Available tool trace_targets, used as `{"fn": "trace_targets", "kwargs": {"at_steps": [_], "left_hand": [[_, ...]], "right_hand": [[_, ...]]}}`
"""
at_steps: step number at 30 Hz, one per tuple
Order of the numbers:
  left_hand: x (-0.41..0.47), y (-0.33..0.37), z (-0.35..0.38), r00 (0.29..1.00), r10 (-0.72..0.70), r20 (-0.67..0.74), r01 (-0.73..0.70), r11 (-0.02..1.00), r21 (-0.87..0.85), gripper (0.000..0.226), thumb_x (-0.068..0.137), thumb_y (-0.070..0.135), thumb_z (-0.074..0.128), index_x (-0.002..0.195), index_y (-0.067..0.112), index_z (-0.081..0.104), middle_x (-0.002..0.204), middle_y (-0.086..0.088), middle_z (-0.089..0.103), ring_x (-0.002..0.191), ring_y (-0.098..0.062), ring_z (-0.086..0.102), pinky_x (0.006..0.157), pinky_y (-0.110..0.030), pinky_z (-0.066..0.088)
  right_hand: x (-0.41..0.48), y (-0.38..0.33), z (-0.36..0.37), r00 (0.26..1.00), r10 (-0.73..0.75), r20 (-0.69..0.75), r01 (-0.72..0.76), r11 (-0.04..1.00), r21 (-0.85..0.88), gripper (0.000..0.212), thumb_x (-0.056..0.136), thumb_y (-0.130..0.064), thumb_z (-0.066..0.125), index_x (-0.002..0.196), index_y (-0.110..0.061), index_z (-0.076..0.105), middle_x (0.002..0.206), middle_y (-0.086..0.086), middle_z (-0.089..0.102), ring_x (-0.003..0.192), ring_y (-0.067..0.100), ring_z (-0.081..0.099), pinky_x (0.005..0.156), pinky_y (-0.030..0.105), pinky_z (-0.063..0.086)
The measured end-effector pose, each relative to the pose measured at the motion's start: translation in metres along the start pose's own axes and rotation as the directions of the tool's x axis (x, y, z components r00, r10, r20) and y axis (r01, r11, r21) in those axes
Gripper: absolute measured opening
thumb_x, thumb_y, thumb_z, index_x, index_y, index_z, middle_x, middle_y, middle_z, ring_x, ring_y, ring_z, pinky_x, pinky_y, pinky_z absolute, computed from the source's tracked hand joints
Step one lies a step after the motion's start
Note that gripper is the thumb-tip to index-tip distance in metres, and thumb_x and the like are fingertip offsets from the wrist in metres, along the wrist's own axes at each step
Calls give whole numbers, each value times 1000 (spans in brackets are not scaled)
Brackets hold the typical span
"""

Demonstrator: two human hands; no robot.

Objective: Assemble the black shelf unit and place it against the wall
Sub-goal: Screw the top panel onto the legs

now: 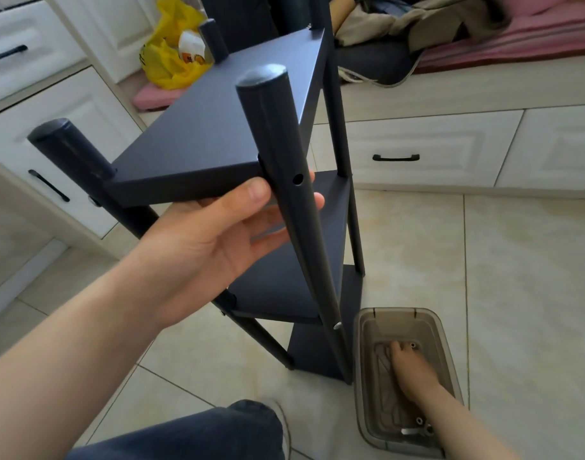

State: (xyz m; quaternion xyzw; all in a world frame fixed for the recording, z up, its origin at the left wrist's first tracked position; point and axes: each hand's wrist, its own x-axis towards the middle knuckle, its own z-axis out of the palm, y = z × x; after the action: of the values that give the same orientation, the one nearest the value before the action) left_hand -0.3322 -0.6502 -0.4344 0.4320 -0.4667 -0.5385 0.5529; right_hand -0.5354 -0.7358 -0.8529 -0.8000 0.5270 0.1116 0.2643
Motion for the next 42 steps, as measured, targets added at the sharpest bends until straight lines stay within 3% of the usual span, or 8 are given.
{"fn": "trace_targets", "kwargs": {"at_steps": [6, 13, 24, 27, 31, 35, 38, 42], "left_hand": [[0, 1, 0, 1000, -20, 0, 20, 1000, -5, 35, 74, 32, 81, 107, 21, 77, 116, -2, 74, 117, -28, 67, 91, -35, 57], [1, 0, 0, 1000, -10, 6, 10, 1000, -16, 37, 75, 30, 80, 110, 18, 75, 117, -4, 73, 117, -29, 68, 92, -37, 57], [-2, 5, 3, 1000, -28, 0, 28, 998, -53, 37, 75, 25, 80, 111, 14, 75, 120, -10, 71, 121, -36, 64, 93, -40, 56], [-4, 6, 7, 999, -38, -22, 36, 997, -69, 32, 76, 22, 75, 108, 15, 76, 118, -11, 72, 120, -35, 65, 92, -39, 57], [-6, 6, 7, 999, -32, -33, 29, 997, -77, 40, 74, 22, 77, 112, 12, 72, 118, -11, 72, 120, -36, 65, 91, -39, 57], [-7, 6, 3, 999, -24, -25, 23, 998, -61, 44, 75, 24, 79, 116, 11, 69, 120, -11, 71, 121, -37, 64, 93, -41, 56], [-6, 6, 2, 999, -25, -22, 24, 998, -53, 40, 75, 25, 79, 112, 13, 73, 120, -11, 71, 121, -37, 64, 92, -41, 56], [-2, 5, 3, 1000, -26, 1, 26, 999, -30, 39, 74, 28, 82, 110, 15, 75, 120, -10, 72, 121, -36, 64, 93, -40, 56]], "right_hand": [[1, 2, 2, 999, -49, -8, 47, 986, -163, 37, 102, -23, 44, 138, -17, 40, 135, 7, 57, 121, 24, 57, 92, 36, 51], [-1, -2, 0, 999, -37, 15, 40, 976, -212, 35, 103, -13, 40, 137, -14, 46, 135, 7, 58, 122, 23, 58, 95, 36, 50], [-18, -6, -10, 999, -22, 27, 24, 996, -91, 36, 102, -4, 38, 134, -10, 53, 136, 11, 58, 124, 24, 58, 102, 33, 47], [-28, 4, -8, 998, 13, 57, -9, 998, -69, 42, 101, 2, 32, 140, -5, 47, 141, 15, 54, 127, 26, 55, 104, 33, 44], [-27, 16, 2, 995, 49, 90, -48, 999, -8, 52, 100, 5, 26, 153, 1, 23, 149, 21, 42, 129, 29, 53, 106, 36, 44], [-30, 13, 7, 988, 64, 143, -60, 998, -36, 49, 103, -2, 27, 152, -4, 25, 152, 22, 35, 127, 31, 54, 106, 38, 44], [-27, 16, 11, 993, 102, 57, -96, 991, -95, 52, 103, -3, 29, 154, -5, 18, 149, 19, 40, 119, 26, 61, 99, 36, 50], [-27, 11, 12, 988, 152, 24, -148, 981, -129, 49, 103, 2, 29, 152, -3, 24, 148, 18, 40, 119, 27, 61, 95, 34, 52]]}}
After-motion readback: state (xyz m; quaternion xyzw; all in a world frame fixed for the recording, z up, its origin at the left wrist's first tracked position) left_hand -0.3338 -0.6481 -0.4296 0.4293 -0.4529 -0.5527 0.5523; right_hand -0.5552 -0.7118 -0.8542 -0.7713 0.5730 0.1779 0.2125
